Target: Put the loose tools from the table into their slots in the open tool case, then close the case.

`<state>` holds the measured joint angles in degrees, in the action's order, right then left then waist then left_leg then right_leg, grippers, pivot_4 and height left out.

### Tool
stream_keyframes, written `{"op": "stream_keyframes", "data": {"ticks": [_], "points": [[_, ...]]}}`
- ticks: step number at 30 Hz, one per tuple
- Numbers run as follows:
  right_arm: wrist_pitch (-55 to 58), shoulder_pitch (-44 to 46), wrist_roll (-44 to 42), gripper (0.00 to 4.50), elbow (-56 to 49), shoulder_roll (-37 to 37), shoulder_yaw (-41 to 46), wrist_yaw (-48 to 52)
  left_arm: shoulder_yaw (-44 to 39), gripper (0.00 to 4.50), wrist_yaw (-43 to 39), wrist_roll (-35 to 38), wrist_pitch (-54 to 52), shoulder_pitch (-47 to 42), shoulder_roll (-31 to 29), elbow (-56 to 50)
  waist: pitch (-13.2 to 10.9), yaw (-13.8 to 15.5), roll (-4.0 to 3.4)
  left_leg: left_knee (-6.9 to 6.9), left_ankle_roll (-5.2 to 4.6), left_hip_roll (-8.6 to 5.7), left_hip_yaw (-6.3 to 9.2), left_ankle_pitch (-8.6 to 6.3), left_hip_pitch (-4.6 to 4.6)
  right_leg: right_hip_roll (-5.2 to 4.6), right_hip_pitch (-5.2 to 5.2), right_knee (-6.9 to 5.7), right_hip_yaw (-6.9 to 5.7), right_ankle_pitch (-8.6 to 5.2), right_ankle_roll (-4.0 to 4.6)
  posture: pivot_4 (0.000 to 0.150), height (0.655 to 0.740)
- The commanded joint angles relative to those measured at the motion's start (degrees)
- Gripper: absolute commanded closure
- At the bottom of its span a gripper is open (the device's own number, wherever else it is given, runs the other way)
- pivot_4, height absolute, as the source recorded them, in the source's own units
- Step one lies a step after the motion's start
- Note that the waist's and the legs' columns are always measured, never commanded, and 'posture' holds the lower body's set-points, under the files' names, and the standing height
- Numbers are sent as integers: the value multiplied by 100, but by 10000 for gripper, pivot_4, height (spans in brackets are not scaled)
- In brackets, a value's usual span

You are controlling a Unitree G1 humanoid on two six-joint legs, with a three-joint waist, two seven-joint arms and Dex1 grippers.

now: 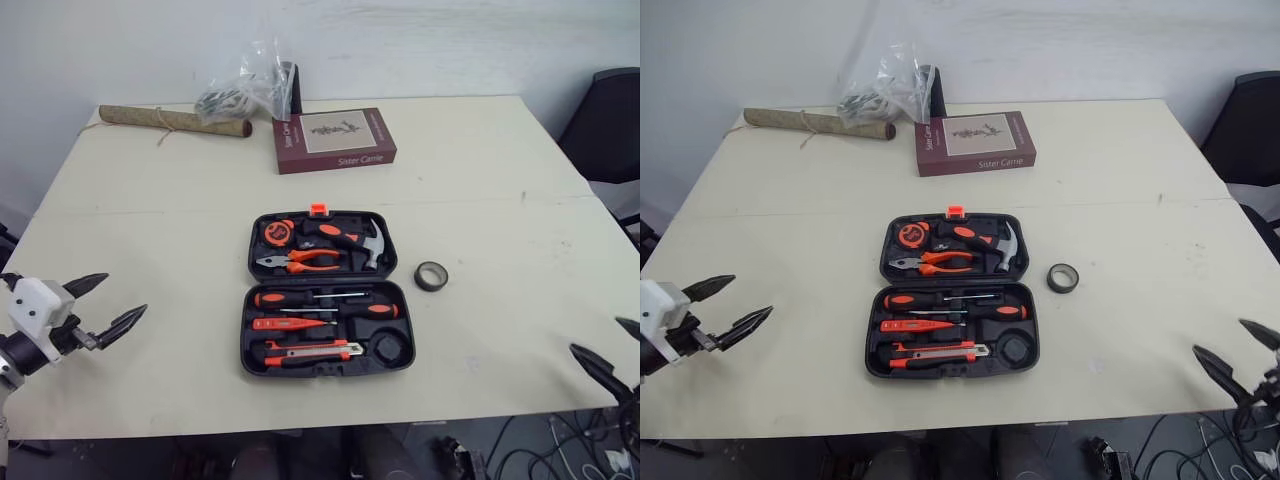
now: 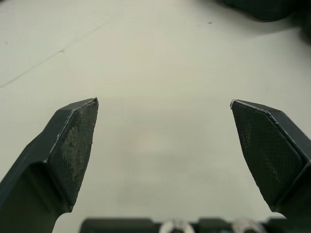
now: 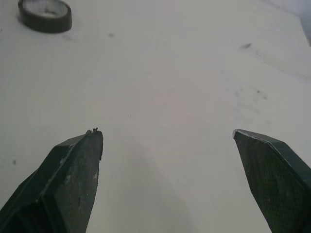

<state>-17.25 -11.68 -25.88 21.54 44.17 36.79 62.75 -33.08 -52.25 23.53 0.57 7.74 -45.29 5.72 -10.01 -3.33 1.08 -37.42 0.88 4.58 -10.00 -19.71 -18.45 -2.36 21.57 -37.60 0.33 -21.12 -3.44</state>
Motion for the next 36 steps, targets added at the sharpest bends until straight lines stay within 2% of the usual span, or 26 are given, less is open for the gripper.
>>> {"op": "stream_keyframes", "data": {"ticks": [1, 4, 8, 10, 13, 15, 19, 24, 31, 34, 36], "points": [[594, 497, -16, 0, -705, 330, -493, -20, 25, 431, -106, 343, -219, 8, -4, -686, 0, -3, -1, 6, 1, 0, 0, 0, 1, 0, 1, 0, -1, 0, 0, 1500, 7400], [1768, 1089, 39, 0, -1418, 807, -1195, -60, 353, 431, -87, 571, -560, -178, 29, -1368, -14, 1, -23, 13, 8, 0, 1, 3, -2, 2, 11, -2, -1, -1, 1, 1500, 7400], [3317, 1928, -92, 0, -2220, 1603, -2226, 476, 908, 431, -157, 948, -1048, -643, -10, -2161, -14, 35, -23, 12, 13, 1, 2, 11, -15, 5, 28, -7, 0, -1, 1, 1500, 7400], [4046, 2440, 124, 0, -2424, 1950, -2850, 623, 1235, 431, -329, 1227, -1287, -805, 25, -2520, -14, 31, -23, 9, 14, 2, 6, 14, -28, 7, 39, -9, -3, -1, 1, 1500, 7400], [5141, 3293, 450, 0, -2687, 2289, -3804, 791, 1671, 431, -479, 1683, -1713, -953, 100, -3013, -12, 25, -22, -18, 11, 2, 4, 16, -89, 5, 94, -25, 1, 0, 0, 1500, 7400], [5341, 3689, 580, 0, -2693, 2301, -4211, 1030, 1832, 431, -456, 1800, -1900, -1026, 139, -3141, -13, 11, -23, -27, 10, 4, 4, 15, -102, 5, 104, -24, 1, -1, 0, 1500, 7400], [5205, 4545, 1266, 0, -2316, 1956, -5087, 1213, 2323, 431, -531, 1581, -1731, -1210, 384, -3265, -16, -16, -26, -42, 10, 7, 3, 15, -114, 10, 114, -31, 1, -1, 1, 1500, 7400], [4848, 5094, 1760, 0, -1668, 1495, -5477, 1266, 2520, 431, -486, 1435, -1692, -1232, 496, -3373, -16, -5, -26, -56, 10, 8, 3, 15, -119, 14, 113, -36, 1, -1, 1, 1500, 7400], [4602, 5322, 2283, 0, -1254, 1280, -5835, 1508, 2500, 431, -406, 1323, -1653, -1129, 518, -3453, -16, 3, -26, -65, 8, 9, 5, 14, -130, 12, 121, -39, 0, 0, 0, 1500, 7400], [4506, 5411, 2493, 8829, -1117, 1108, -5955, 1488, 2504, 0, -379, 1311, -1655, -1126, 531, -3485, -16, 3, -26, -68, 8, 9, 5, 14, -128, 12, 119, -41, -1, 0, 0, 1500, 7400], [4353, 5458, 2636, 18376, -1038, 994, -6005, 1494, 2508, 0, -371, 1286, -1638, -1125, 535, -3491, -16, 3, -26, -67, 8, 9, 5, 14, -128, 13, 120, -42, -1, 0, 0, 1500, 7400]]}}
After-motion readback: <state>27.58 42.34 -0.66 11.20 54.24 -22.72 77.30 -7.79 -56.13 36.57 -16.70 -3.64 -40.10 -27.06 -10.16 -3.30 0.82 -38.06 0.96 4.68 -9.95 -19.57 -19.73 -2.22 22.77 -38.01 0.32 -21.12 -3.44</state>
